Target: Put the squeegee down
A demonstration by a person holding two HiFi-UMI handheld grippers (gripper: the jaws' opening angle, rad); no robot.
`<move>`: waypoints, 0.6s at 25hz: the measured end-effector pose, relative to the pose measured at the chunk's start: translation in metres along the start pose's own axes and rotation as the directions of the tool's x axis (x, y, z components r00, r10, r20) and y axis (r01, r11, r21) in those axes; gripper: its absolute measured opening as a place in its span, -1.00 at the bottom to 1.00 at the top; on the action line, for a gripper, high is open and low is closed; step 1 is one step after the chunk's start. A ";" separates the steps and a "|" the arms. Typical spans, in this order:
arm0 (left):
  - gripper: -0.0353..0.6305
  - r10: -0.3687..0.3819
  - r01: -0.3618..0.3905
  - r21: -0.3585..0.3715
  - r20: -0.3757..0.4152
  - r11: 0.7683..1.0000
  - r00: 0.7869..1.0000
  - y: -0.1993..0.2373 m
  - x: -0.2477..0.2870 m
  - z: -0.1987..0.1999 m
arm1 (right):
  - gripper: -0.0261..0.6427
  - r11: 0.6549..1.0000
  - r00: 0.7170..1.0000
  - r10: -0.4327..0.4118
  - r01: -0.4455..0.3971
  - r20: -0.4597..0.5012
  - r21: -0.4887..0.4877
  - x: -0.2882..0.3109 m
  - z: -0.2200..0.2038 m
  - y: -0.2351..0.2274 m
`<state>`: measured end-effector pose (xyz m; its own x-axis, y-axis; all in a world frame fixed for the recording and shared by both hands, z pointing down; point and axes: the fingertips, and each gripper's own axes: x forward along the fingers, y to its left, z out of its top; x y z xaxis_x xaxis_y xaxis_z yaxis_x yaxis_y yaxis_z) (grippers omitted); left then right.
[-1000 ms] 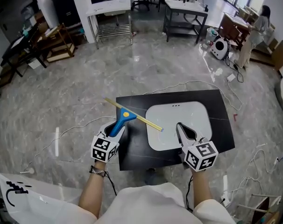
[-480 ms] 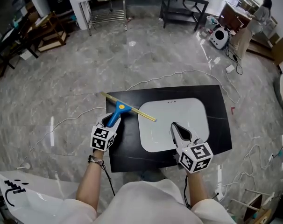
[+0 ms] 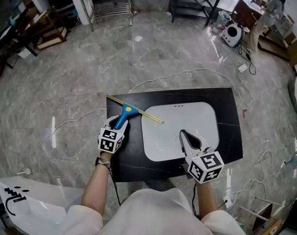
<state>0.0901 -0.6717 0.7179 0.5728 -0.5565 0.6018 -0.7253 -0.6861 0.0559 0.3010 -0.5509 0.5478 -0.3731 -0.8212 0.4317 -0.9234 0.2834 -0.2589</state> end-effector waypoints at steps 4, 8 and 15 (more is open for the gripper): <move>-0.47 0.014 -0.014 0.015 -0.016 1.000 1.000 0.003 0.006 -0.005 | -0.90 1.000 1.000 -0.007 0.007 -0.012 -0.001 -0.001 -0.003 -0.006; -0.47 0.040 -0.038 0.048 -0.039 0.998 0.998 0.008 0.009 -0.012 | -0.90 1.000 1.000 -0.009 0.009 -0.015 -0.001 -0.003 -0.005 -0.007; -0.47 0.043 -0.040 0.040 -0.056 0.998 0.998 0.004 0.014 -0.025 | -0.90 1.000 1.000 -0.010 0.010 -0.013 0.010 -0.006 -0.006 -0.006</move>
<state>0.0855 -0.6704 0.7467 0.5193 -0.5583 0.6470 -0.7321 -0.6812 -0.0002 0.3084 -0.5447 0.5517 -0.3651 -0.8173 0.4458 -0.9261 0.2700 -0.2634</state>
